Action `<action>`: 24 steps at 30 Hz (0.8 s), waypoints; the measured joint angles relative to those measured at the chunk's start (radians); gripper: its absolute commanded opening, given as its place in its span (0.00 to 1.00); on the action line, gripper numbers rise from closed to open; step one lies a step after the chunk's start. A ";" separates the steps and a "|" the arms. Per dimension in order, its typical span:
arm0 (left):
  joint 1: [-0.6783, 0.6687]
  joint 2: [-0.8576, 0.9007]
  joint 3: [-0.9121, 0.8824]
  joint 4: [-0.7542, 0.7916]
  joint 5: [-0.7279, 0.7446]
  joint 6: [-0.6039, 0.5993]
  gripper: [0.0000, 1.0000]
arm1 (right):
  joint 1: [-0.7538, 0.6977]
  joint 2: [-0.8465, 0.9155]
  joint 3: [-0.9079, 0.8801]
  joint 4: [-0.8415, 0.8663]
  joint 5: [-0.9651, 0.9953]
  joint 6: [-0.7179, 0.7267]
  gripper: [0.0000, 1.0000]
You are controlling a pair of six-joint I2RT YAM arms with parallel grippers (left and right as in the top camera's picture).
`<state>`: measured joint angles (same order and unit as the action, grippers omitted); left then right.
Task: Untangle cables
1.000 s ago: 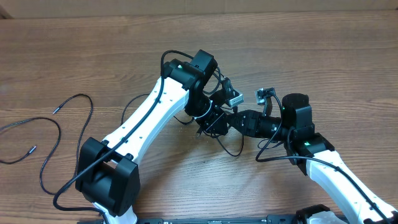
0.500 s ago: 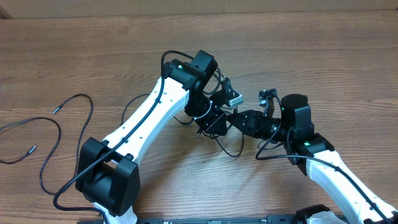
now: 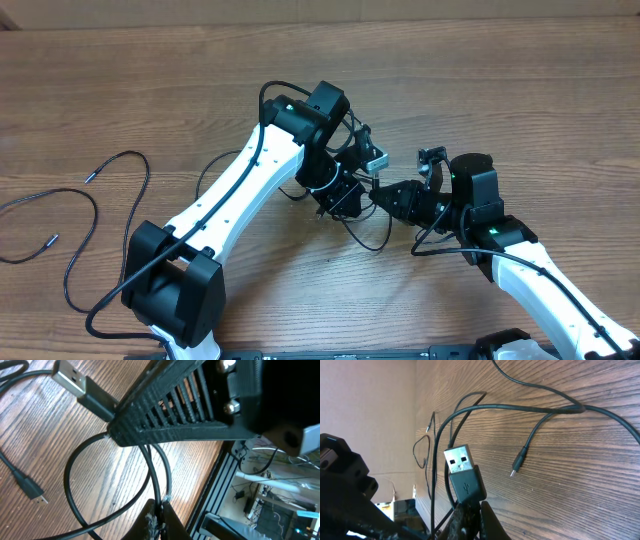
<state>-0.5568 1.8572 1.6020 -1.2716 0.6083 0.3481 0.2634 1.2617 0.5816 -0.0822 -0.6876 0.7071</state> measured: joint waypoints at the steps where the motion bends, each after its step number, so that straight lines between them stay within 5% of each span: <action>1: 0.000 0.000 0.000 -0.004 -0.013 0.000 0.04 | 0.000 0.000 0.000 0.000 -0.001 0.000 0.04; 11: 0.062 0.000 0.000 -0.016 -0.080 -0.019 0.04 | 0.005 0.000 0.000 -0.052 0.047 0.000 0.05; 13: 0.121 0.000 0.000 -0.016 -0.082 -0.027 0.04 | 0.005 0.000 0.000 -0.053 0.064 -0.001 0.13; 24: 0.157 0.000 0.001 -0.061 0.004 0.000 0.09 | 0.005 0.000 0.000 -0.054 0.074 0.000 0.17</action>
<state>-0.3996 1.8572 1.6028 -1.3323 0.6121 0.3481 0.2684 1.2617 0.5819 -0.1360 -0.6132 0.7067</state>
